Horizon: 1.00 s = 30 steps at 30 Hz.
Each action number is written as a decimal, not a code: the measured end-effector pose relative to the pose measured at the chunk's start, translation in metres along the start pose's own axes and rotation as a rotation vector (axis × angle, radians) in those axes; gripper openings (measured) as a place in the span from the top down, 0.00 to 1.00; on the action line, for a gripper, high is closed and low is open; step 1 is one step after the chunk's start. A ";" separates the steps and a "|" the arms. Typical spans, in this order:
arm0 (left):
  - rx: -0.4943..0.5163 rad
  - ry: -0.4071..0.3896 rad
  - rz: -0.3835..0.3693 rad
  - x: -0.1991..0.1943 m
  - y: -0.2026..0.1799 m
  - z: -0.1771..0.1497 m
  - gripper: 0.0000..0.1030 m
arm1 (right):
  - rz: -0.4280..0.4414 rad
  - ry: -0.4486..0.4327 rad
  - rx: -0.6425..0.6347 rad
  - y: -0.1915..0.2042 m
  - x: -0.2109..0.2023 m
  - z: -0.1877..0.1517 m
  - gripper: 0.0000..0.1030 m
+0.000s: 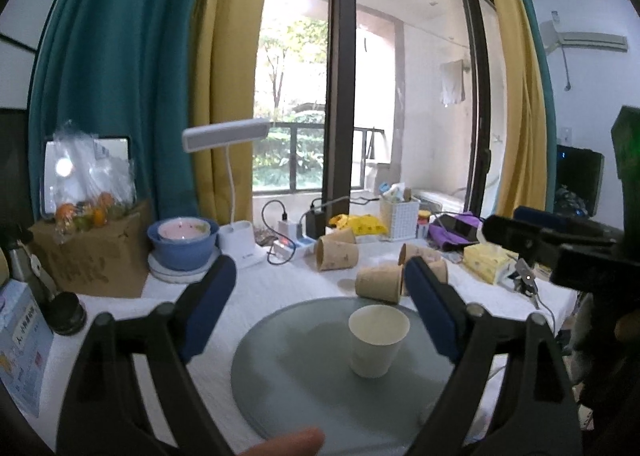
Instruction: Flip cup upright
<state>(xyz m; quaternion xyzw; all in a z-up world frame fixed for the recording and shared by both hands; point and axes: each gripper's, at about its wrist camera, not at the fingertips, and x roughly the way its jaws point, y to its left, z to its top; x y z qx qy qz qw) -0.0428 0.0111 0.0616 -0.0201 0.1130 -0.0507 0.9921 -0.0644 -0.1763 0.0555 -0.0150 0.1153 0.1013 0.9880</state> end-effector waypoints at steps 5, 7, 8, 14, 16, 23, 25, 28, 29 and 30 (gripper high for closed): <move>0.016 -0.027 0.005 -0.003 -0.003 0.004 0.15 | 0.014 -0.010 0.003 0.000 -0.005 0.002 0.21; 0.019 -0.029 0.007 -0.004 -0.005 0.003 0.15 | 0.020 -0.009 0.004 0.000 -0.005 0.002 0.21; 0.019 -0.029 0.009 -0.003 -0.005 0.003 0.15 | 0.023 -0.007 0.005 0.000 -0.005 0.002 0.21; 0.017 -0.026 0.005 -0.003 -0.003 0.003 0.15 | 0.032 -0.005 0.002 0.003 -0.003 0.001 0.21; 0.013 -0.022 0.003 -0.003 -0.002 0.003 0.15 | 0.034 -0.004 0.004 0.004 -0.002 0.001 0.21; 0.004 -0.023 0.001 -0.005 -0.001 0.001 0.15 | 0.038 -0.001 0.001 0.006 -0.001 0.001 0.20; 0.004 -0.022 -0.002 -0.004 -0.001 0.001 0.15 | 0.039 0.001 0.001 0.006 0.000 0.001 0.20; 0.002 -0.020 -0.003 -0.005 -0.002 0.000 0.15 | 0.039 0.001 0.001 0.006 0.000 0.001 0.21; -0.001 -0.020 -0.004 -0.005 -0.002 0.000 0.15 | 0.039 0.001 0.001 0.006 0.000 0.001 0.21; 0.001 -0.020 -0.004 -0.005 -0.002 0.000 0.15 | 0.039 0.001 0.001 0.006 0.000 0.001 0.20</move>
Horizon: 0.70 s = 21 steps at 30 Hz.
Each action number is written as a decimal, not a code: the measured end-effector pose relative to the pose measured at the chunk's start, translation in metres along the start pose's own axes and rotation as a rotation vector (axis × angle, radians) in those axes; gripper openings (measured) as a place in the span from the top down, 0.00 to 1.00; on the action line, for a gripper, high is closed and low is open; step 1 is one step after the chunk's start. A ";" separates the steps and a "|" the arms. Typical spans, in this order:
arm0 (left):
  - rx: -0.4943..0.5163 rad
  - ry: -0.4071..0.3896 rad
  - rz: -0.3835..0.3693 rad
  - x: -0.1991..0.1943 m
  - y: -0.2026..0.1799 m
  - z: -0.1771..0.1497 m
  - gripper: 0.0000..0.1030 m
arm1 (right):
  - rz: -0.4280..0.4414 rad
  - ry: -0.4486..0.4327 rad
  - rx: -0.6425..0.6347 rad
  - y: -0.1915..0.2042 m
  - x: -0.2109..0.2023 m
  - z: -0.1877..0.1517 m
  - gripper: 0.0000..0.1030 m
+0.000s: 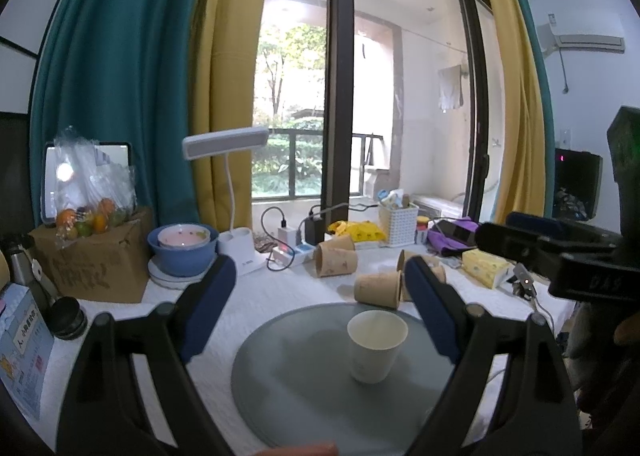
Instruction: Flip cup upright
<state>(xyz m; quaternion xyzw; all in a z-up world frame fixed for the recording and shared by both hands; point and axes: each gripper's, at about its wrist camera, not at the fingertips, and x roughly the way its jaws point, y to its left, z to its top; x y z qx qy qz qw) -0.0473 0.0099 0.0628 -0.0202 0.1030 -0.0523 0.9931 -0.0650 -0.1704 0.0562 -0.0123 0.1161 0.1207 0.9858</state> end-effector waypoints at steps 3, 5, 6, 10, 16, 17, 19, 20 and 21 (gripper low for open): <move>-0.004 0.005 0.003 0.001 -0.001 -0.001 0.15 | 0.001 0.004 0.001 0.000 0.001 -0.001 0.20; -0.006 0.006 0.003 0.000 -0.002 -0.002 0.15 | 0.001 0.007 0.004 0.000 0.003 -0.002 0.20; -0.005 0.006 0.003 0.001 -0.002 -0.003 0.15 | 0.002 0.009 0.005 0.000 0.004 -0.003 0.20; -0.007 0.011 0.001 0.001 -0.003 -0.004 0.15 | 0.002 0.012 0.007 -0.001 0.005 -0.004 0.20; -0.010 0.010 0.002 0.002 -0.004 -0.005 0.15 | 0.005 0.012 0.007 -0.001 0.004 -0.005 0.20; -0.011 0.012 0.002 0.002 -0.005 -0.005 0.15 | 0.006 0.012 0.007 -0.001 0.004 -0.005 0.20; -0.010 0.011 0.000 0.002 -0.005 -0.005 0.15 | 0.008 0.015 0.006 -0.001 0.006 -0.005 0.20; -0.009 0.011 0.001 0.002 -0.004 -0.005 0.15 | 0.009 0.015 0.005 -0.001 0.006 -0.006 0.20; -0.008 0.010 0.001 0.002 -0.005 -0.005 0.15 | 0.008 0.014 0.005 -0.001 0.006 -0.005 0.20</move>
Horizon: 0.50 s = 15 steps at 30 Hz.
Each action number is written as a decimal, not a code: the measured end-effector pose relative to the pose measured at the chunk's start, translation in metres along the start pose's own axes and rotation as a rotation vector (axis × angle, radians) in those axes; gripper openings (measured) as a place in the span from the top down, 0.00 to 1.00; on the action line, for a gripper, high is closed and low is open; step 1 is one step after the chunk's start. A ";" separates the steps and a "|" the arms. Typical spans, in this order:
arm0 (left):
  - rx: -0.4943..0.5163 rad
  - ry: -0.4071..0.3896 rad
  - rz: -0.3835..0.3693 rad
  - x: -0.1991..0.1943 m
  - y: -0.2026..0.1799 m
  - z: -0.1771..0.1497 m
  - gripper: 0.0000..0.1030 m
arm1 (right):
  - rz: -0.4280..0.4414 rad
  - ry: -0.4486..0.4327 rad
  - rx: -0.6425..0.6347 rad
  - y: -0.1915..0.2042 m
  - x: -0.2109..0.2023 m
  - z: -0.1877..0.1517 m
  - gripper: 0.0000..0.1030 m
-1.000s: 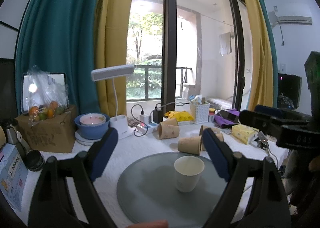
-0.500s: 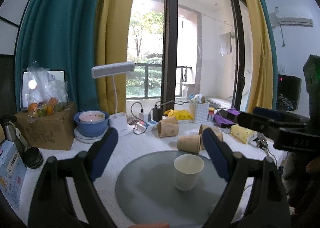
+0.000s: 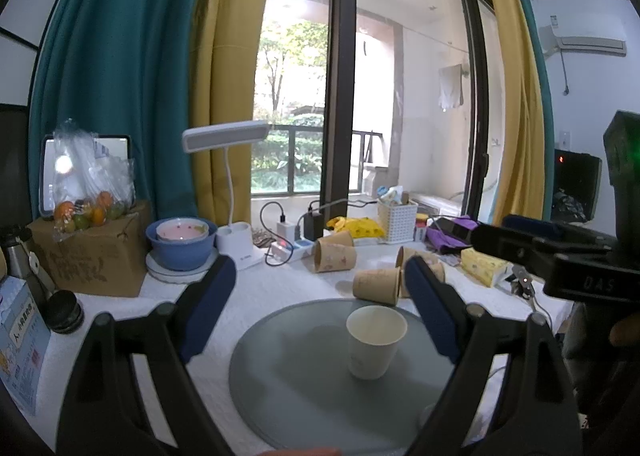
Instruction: Flip cup upright
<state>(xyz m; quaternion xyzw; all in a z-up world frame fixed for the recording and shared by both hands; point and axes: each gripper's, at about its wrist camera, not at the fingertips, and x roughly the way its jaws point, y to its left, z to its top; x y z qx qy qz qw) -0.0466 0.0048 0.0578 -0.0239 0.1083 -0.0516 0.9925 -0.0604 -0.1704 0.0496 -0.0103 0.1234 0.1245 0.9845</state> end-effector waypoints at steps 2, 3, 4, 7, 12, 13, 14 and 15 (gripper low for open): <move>-0.001 0.000 0.001 0.000 0.001 0.000 0.15 | 0.000 -0.001 0.000 0.000 0.000 0.000 0.20; -0.002 0.000 0.001 0.000 0.001 0.001 0.15 | 0.000 -0.001 0.000 0.000 0.000 0.000 0.20; -0.002 0.000 0.002 0.000 0.001 0.001 0.15 | 0.000 -0.001 0.000 0.000 0.000 0.000 0.20; -0.003 0.000 0.002 0.000 0.000 0.000 0.15 | 0.000 0.000 0.001 0.000 0.000 0.000 0.20; -0.002 0.000 0.000 0.001 0.000 0.000 0.15 | 0.000 0.000 0.001 0.000 0.000 0.000 0.20; -0.002 -0.001 0.000 0.000 -0.001 -0.002 0.15 | 0.000 -0.001 0.000 0.000 0.000 0.000 0.20; -0.002 -0.001 -0.002 0.000 -0.002 -0.003 0.15 | 0.000 0.000 0.001 0.000 0.000 0.000 0.20; -0.002 -0.001 -0.002 0.000 -0.004 -0.003 0.15 | 0.001 0.000 0.000 0.000 0.000 0.000 0.20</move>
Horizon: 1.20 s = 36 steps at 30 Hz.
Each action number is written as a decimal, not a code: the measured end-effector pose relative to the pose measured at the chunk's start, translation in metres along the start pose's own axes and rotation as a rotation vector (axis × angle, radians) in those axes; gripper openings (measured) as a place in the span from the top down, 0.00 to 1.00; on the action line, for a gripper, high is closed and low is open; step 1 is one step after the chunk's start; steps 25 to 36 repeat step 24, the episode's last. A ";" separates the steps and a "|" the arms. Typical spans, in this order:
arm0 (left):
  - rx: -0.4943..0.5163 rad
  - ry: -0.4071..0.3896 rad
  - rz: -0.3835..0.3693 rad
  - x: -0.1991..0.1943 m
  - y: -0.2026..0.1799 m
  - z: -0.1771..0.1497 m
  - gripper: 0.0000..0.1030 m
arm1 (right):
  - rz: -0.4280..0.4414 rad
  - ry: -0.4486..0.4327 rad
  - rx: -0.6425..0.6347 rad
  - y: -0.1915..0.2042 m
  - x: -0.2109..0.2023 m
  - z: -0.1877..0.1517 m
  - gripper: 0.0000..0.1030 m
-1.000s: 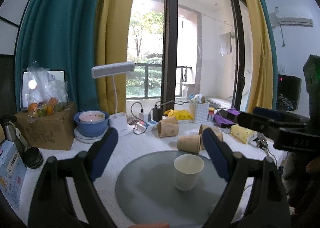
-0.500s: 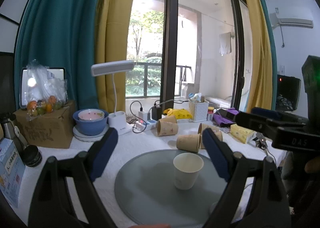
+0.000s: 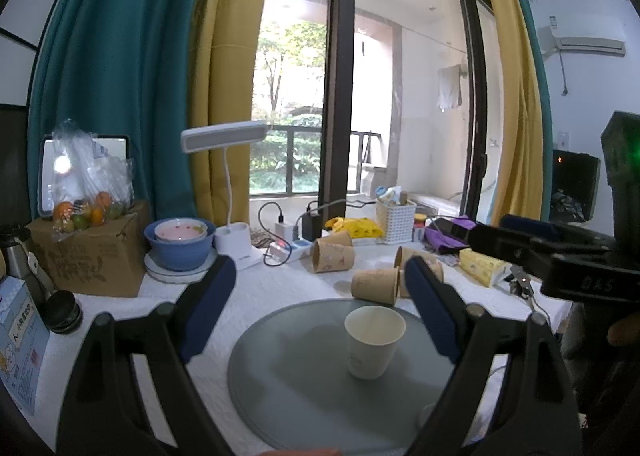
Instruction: Flip cup upright
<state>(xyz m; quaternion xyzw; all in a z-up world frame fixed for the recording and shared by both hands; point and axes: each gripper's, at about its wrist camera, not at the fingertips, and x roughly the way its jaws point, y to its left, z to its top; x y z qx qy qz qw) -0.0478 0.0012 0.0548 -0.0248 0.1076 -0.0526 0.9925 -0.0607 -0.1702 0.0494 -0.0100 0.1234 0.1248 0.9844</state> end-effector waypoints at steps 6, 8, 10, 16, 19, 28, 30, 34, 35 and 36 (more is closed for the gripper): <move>0.001 -0.005 -0.002 -0.004 -0.004 -0.003 0.15 | 0.000 0.000 0.000 0.000 0.000 0.000 0.21; -0.001 -0.005 -0.002 -0.004 -0.003 -0.002 0.15 | -0.001 0.000 0.000 0.000 0.000 0.000 0.20; -0.001 -0.005 -0.002 -0.004 -0.002 -0.002 0.15 | 0.000 0.001 0.001 0.000 0.000 0.000 0.20; -0.001 -0.004 -0.002 -0.003 -0.002 -0.002 0.15 | 0.000 0.001 0.000 0.000 0.000 0.000 0.20; -0.002 -0.007 -0.001 -0.005 -0.003 -0.002 0.15 | 0.001 0.001 0.001 0.000 0.000 0.000 0.20; -0.006 -0.016 -0.014 -0.003 -0.002 -0.002 0.15 | 0.001 0.002 0.002 0.001 0.000 0.000 0.20; -0.006 -0.016 -0.014 -0.003 -0.002 -0.002 0.15 | 0.001 0.002 0.002 0.001 0.000 0.000 0.20; -0.006 -0.016 -0.014 -0.003 -0.002 -0.002 0.15 | 0.001 0.002 0.002 0.001 0.000 0.000 0.20; -0.006 -0.016 -0.014 -0.003 -0.002 -0.002 0.15 | 0.001 0.002 0.002 0.001 0.000 0.000 0.20; -0.006 -0.016 -0.014 -0.003 -0.002 -0.002 0.15 | 0.001 0.002 0.002 0.001 0.000 0.000 0.20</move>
